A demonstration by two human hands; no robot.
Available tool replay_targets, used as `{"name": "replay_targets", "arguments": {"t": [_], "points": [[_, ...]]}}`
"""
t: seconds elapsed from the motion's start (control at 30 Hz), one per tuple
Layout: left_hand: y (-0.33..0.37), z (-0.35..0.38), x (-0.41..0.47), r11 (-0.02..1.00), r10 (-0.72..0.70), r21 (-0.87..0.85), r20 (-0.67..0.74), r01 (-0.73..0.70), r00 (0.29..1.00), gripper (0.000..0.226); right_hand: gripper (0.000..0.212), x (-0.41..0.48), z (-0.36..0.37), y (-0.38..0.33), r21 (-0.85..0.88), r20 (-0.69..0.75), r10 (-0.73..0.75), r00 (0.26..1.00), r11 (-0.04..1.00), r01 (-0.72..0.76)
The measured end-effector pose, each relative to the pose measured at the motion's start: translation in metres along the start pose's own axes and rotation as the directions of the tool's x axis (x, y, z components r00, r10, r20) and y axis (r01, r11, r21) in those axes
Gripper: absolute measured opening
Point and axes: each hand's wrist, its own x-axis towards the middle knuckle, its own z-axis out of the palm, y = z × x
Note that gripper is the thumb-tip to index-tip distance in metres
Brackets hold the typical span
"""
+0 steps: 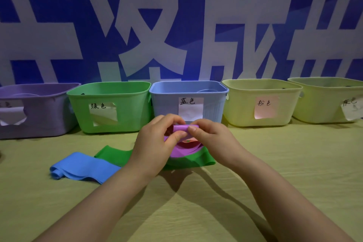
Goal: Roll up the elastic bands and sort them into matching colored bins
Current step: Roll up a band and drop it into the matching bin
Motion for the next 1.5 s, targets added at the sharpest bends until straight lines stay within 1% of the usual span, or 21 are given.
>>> {"name": "replay_targets", "arguments": {"t": [0.1,0.17,0.2,0.23,0.3,0.37,0.43,0.5,0.57,0.7,0.77,0.87,1.0,1.07,1.1,1.2,1.27,1.3,1.37,1.43,1.5], "points": [[0.0006,-0.0013,0.0008,0.999,0.000,0.053,-0.030,0.001,1.000,0.005,0.009,0.0002,0.0010,-0.0002,0.135,-0.016,-0.001,1.000,0.991,0.003],[0.0010,-0.0015,0.0016,0.998,-0.021,0.064,-0.047,0.024,0.999,0.002,0.017,0.0000,0.0009,-0.0018,0.239,-0.019,-0.005,1.000,0.971,0.009],[0.0013,-0.0013,0.0019,0.998,-0.032,0.061,-0.044,0.035,0.998,0.003,0.019,-0.0001,0.0007,-0.0020,0.255,-0.020,-0.014,1.000,0.967,0.019],[0.0016,-0.0010,0.0022,0.998,-0.044,0.054,-0.030,0.045,0.999,0.004,0.018,-0.0004,0.0005,-0.0024,0.238,-0.031,-0.025,0.999,0.971,0.032],[0.0018,-0.0003,0.0020,0.997,-0.071,0.032,0.020,0.071,0.997,0.006,0.011,-0.0001,0.0005,-0.0017,0.137,-0.076,-0.051,0.996,0.989,0.061],[0.0013,-0.0001,0.0011,0.994,-0.110,-0.015,0.060,0.111,0.992,0.010,0.006,0.0005,0.0002,0.0001,-0.034,-0.120,-0.107,0.987,0.994,0.104],[0.0016,0.0003,0.0005,0.992,-0.106,-0.052,0.105,0.112,0.989,0.012,0.006,0.0009,0.0001,0.0016,-0.191,-0.129,-0.183,0.975,0.969,0.156],[0.0033,0.0015,-0.0001,0.994,-0.095,-0.041,0.132,0.102,0.987,0.011,0.006,0.0003,0.0001,0.0004,-0.232,-0.124,-0.208,0.970,0.957,0.176],[0.0038,0.0024,-0.0002,0.995,-0.098,-0.017,0.111,0.101,0.989,0.013,0.014,0.0000,-0.0007,-0.0006,-0.228,-0.117,-0.193,0.974,0.960,0.163],[0.0031,0.0012,-0.0009,0.998,-0.046,0.038,0.051,0.044,0.998,0.010,0.025,-0.0005,-0.0014,-0.0025,-0.180,-0.107,-0.163,0.981,0.973,0.142],[0.0029,-0.0001,-0.0004,0.999,-0.038,0.032,0.028,0.037,0.999,0.011,0.028,-0.0009,-0.0012,-0.0020,-0.133,-0.102,-0.138,0.985,0.983,0.124],[0.0029,-0.0017,0.0011,0.996,-0.063,-0.065,0.006,0.063,0.998,0.014,0.031,-0.0006,-0.0009,-0.0005,-0.038,-0.095,-0.092,0.991,0.995,0.089],[0.0051,-0.0029,0.0012,0.980,-0.118,-0.164,-0.006,0.115,0.993,0.018,0.015,-0.0005,0.0013,-0.0006,0.153,-0.083,-0.087,0.993,0.983,0.098],[0.0066,-0.0036,0.0013,0.967,-0.146,-0.210,-0.004,0.142,0.989,0.013,0.023,-0.0004,0.0018,0.0001,0.234,-0.083,-0.088,0.993,0.966,0.105],[0.0069,-0.0038,0.0016,0.964,-0.151,-0.221,-0.004,0.147,0.989,0.012,0.023,0.0003,0.0021,0.0004,0.243,-0.094,-0.095,0.991,0.963,0.116],[0.0066,-0.0032,0.0011,0.969,-0.137,-0.207,-0.003,0.134,0.991,0.013,0.017,0.0016,0.0026,-0.0004,0.235,-0.131,-0.095,0.987,0.964,0.124],[0.0062,-0.0023,-0.0006,0.986,-0.095,-0.140,-0.003,0.094,0.995,0.021,0.014,0.0013,0.0020,-0.0010,0.225,-0.129,-0.091,0.987,0.967,0.118],[0.0059,-0.0017,-0.0014,0.995,-0.053,-0.086,-0.006,0.052,0.999,0.025,0.014,0.0005,0.0013,-0.0015,0.189,-0.130,-0.103,0.986,0.974,0.127],[0.0053,-0.0011,-0.0020,1.000,0.009,-0.016,-0.015,-0.009,1.000,0.025,0.018,-0.0007,-0.0004,-0.0022,0.082,-0.130,-0.138,0.982,0.985,0.149],[0.0053,-0.0018,-0.0015,1.000,0.000,-0.003,-0.033,0.000,0.999,0.019,0.023,-0.0011,-0.0004,-0.0019,-0.001,-0.121,-0.147,0.982,0.989,0.148],[0.0046,-0.0022,-0.0009,1.000,0.005,0.012,-0.044,-0.004,0.999,0.016,0.029,-0.0018,-0.0002,-0.0027,-0.035,-0.111,-0.134,0.985,0.991,0.131]]}}
